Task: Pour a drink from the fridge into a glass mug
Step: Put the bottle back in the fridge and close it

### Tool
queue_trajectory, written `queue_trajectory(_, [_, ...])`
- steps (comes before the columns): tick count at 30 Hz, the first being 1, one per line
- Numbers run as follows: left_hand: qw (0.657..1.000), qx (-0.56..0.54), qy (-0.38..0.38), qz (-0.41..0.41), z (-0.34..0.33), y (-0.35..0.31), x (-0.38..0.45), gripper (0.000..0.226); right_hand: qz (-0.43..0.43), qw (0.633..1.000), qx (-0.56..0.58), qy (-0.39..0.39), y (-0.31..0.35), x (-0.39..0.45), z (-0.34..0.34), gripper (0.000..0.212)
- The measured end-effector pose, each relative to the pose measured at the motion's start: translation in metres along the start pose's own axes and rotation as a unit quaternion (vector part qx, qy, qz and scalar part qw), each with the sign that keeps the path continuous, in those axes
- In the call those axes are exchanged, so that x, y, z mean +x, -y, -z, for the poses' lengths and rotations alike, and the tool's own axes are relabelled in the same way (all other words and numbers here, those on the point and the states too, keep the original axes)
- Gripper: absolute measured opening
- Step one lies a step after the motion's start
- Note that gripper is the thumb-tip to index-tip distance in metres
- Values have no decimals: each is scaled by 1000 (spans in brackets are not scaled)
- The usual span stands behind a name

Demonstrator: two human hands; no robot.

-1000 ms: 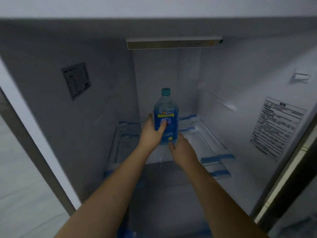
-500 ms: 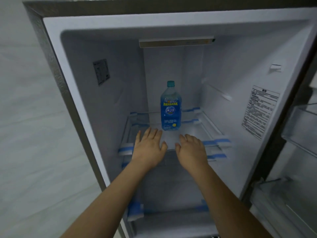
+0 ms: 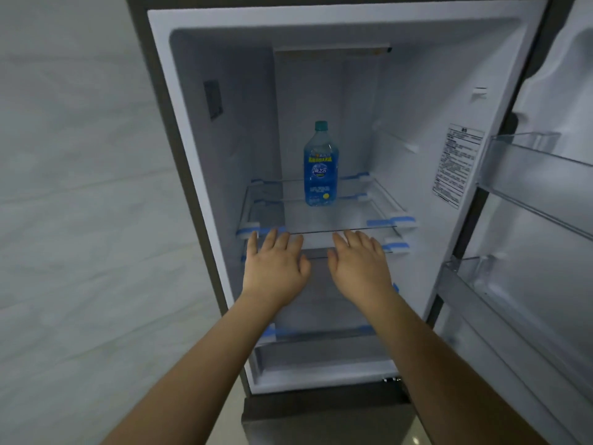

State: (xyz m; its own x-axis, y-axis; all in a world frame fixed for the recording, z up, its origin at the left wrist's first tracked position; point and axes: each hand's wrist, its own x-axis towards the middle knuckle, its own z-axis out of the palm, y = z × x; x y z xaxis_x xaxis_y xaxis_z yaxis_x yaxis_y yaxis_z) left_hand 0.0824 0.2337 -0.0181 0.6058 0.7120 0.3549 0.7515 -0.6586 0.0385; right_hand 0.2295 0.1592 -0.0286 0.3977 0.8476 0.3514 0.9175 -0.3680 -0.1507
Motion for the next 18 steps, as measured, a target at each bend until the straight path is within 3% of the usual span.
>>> queue_trajectory(7, [1000, 21, 2, -20, 21, 14, -64, 63, 3, 1000, -18, 3, 18, -66, 17, 50])
queue_trajectory(12, [997, 13, 49, -49, 22, 20, -133, 77, -10, 1000, -20, 3, 43, -126, 25, 52])
queue_trajectory(18, [996, 6, 53, -78, 30, 19, -185, 71, -18, 1000, -17, 0, 63, -187, 37, 50])
